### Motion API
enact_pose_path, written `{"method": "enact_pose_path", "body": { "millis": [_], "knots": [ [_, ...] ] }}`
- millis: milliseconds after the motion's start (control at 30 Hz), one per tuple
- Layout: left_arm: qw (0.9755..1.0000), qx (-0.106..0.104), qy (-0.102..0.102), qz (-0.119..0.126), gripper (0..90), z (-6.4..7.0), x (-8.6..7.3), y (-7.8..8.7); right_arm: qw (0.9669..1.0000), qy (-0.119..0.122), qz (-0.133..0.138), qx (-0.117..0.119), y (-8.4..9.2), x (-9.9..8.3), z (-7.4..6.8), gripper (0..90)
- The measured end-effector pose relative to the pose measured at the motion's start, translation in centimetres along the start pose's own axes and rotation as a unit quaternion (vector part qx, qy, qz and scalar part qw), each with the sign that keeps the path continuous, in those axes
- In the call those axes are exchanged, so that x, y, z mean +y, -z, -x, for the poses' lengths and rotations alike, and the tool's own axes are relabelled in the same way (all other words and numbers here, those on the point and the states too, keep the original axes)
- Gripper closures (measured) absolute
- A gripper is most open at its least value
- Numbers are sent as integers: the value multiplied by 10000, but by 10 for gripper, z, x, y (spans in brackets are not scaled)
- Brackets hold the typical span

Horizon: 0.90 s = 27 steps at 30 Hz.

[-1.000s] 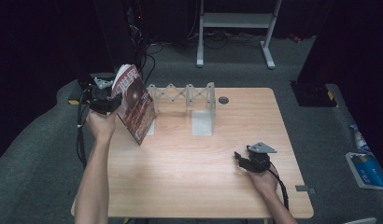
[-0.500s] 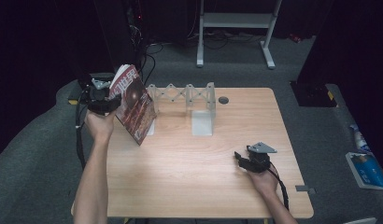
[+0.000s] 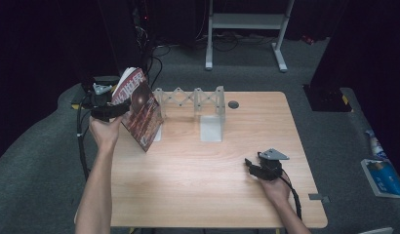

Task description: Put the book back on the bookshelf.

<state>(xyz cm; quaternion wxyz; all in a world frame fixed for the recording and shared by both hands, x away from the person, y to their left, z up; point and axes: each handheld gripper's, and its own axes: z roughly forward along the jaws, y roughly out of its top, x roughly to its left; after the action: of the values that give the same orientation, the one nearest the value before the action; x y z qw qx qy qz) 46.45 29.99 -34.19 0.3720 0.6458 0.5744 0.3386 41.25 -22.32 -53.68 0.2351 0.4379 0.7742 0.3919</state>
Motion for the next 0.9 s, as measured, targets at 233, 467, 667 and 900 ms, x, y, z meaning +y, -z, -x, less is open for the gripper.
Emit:
{"method": "enact_pose_path", "body": {
  "millis": [233, 467, 667, 900],
  "knots": [
    [9999, -90, -36, 50, 351, 1, -1, 5, 10000, -10, 0, -2, 0, 0, 0, 366],
    [9999, -86, -40, 100, 333, 0, -3, 12, 10000, -10, 1, 2, 0, 0, 0, 366],
    [9996, -192, -30, 201, 325, 2, -6, 19, 10000, -7, 1, 4, 0, 0, 0, 366],
    [9989, -317, -28, 336, 315, 3, -10, 27, 10000, -7, 1, 5, 0, 0, 0, 366]
  ]
}}
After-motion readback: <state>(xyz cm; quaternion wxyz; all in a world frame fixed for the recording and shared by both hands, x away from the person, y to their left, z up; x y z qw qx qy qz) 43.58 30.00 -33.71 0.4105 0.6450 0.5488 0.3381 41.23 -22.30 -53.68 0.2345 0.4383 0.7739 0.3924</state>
